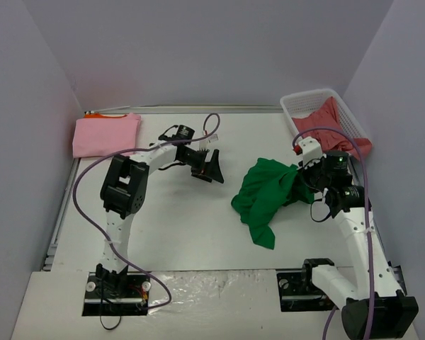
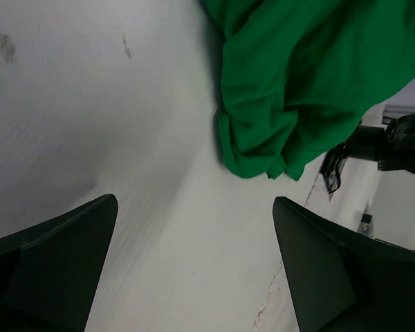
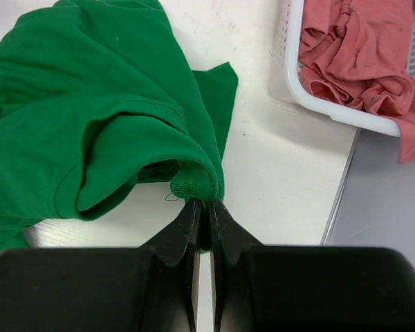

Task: Fold and stack the t-shirts
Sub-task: Flatten out the tshirt

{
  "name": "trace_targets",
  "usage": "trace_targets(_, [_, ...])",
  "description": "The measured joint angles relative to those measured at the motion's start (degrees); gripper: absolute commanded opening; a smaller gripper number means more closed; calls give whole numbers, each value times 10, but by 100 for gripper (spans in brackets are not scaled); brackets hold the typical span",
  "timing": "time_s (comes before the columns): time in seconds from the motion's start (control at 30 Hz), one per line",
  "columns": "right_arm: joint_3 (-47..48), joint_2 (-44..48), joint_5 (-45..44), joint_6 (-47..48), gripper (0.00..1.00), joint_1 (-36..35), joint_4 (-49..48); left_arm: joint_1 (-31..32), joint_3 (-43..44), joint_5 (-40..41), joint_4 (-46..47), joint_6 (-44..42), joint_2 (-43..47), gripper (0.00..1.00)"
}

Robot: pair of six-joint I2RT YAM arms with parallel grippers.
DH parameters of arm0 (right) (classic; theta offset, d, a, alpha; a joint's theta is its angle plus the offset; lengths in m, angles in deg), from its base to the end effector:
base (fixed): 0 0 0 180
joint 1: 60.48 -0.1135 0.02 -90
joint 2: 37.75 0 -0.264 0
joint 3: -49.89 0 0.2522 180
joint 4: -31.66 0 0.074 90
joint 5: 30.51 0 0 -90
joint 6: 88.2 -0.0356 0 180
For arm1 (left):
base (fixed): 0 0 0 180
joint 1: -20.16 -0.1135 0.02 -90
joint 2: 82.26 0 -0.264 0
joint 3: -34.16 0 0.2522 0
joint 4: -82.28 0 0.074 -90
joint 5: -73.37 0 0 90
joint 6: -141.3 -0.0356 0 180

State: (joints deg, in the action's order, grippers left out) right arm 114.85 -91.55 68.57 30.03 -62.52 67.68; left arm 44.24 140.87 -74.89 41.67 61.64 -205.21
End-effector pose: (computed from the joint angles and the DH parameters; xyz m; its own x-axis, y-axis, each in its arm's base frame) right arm 0.2102 0.0131 0.3295 -0.2858 -0.4776 -0.8308 -0.3558 0.8579 -0.3707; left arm 0.4044 -0.2139 0.1869 -0.8667 0.2839 -0.4102 0.4916 0.3471 -0.7986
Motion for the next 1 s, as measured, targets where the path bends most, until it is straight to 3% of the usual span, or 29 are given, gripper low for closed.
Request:
trace_targets(0.1, [-4, -2, 16, -2, 0, 7, 0, 13, 12, -22, 63, 72, -31, 94])
trace_targets(0.33, [-5, -20, 37, -5, 0, 14, -2, 38, 16, -73, 334, 305, -85, 98])
trace_targets(0.47, [-6, -35, 46, -8, 0, 14, -3, 57, 31, -85, 402, 371, -122, 100])
trace_targets(0.63, [-6, -45, 54, -10, 0, 14, -5, 82, 35, -95, 446, 417, -155, 89])
trace_targets(0.7, [-6, -49, 56, -10, 0, 14, -7, 90, 41, -99, 460, 433, -162, 82])
trace_targets(0.8, [-7, -54, 60, -11, 0, 14, -9, 98, 48, -101, 480, 451, -170, 61])
trace_targets(0.83, [-7, -56, 62, -11, 0, 14, -10, 100, 49, -103, 490, 461, -174, 37])
trace_targets(0.9, [-7, -59, 66, -12, 0, 14, -11, 103, 50, -107, 523, 490, -183, 4])
trace_targets(1.0, [-6, -63, 73, -12, 0, 14, -11, 104, 50, -114, 580, 532, -198, 2])
